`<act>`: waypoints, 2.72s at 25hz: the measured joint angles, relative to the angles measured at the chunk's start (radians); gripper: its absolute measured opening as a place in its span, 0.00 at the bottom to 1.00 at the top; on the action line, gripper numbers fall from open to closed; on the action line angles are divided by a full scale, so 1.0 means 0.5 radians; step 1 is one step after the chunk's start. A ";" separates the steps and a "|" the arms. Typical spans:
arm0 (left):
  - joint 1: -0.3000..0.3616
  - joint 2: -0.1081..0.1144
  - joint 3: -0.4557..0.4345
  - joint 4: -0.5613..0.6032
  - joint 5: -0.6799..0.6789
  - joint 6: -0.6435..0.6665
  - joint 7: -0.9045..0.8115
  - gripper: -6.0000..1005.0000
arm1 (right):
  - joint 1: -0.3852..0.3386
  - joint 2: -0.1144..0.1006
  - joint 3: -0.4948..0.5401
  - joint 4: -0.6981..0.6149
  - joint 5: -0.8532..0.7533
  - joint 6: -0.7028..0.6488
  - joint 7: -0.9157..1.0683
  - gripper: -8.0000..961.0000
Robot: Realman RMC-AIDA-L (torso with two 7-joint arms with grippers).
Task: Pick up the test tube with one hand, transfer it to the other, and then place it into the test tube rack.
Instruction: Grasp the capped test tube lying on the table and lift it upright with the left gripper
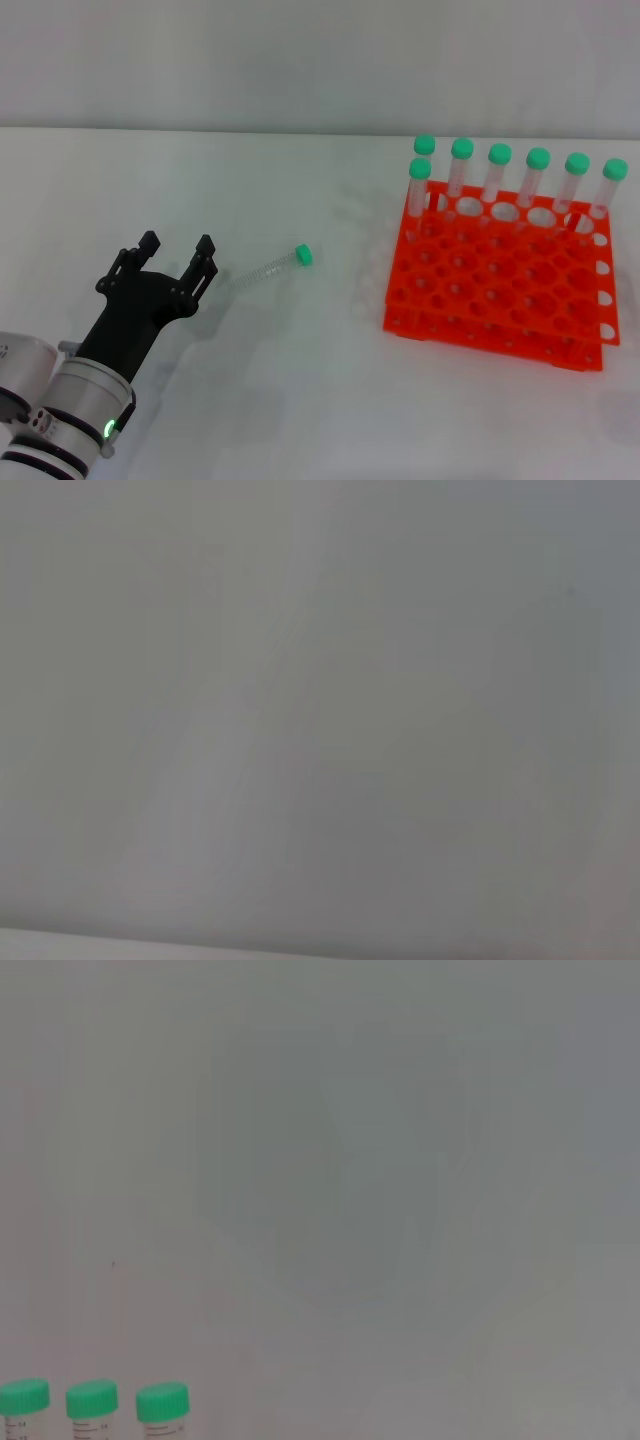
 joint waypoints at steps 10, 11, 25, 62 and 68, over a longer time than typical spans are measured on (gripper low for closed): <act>0.020 0.000 -0.009 0.011 -0.012 0.007 -0.007 0.74 | 0.000 0.000 0.000 0.000 0.000 0.000 0.000 0.87; 0.020 0.000 -0.014 0.011 -0.013 0.007 -0.027 0.74 | 0.002 0.000 0.000 0.000 0.000 -0.002 0.000 0.87; -0.383 0.125 -0.003 -0.461 0.337 -0.021 -1.037 0.74 | 0.025 0.002 0.000 0.016 0.003 -0.009 0.000 0.87; -1.611 0.105 0.245 -2.381 2.717 0.828 -2.438 0.69 | 0.090 -0.003 0.003 0.027 0.011 -0.008 0.000 0.87; -1.699 0.045 0.246 -2.186 2.930 0.609 -2.506 0.68 | 0.081 -0.008 0.003 0.027 0.014 -0.008 0.000 0.87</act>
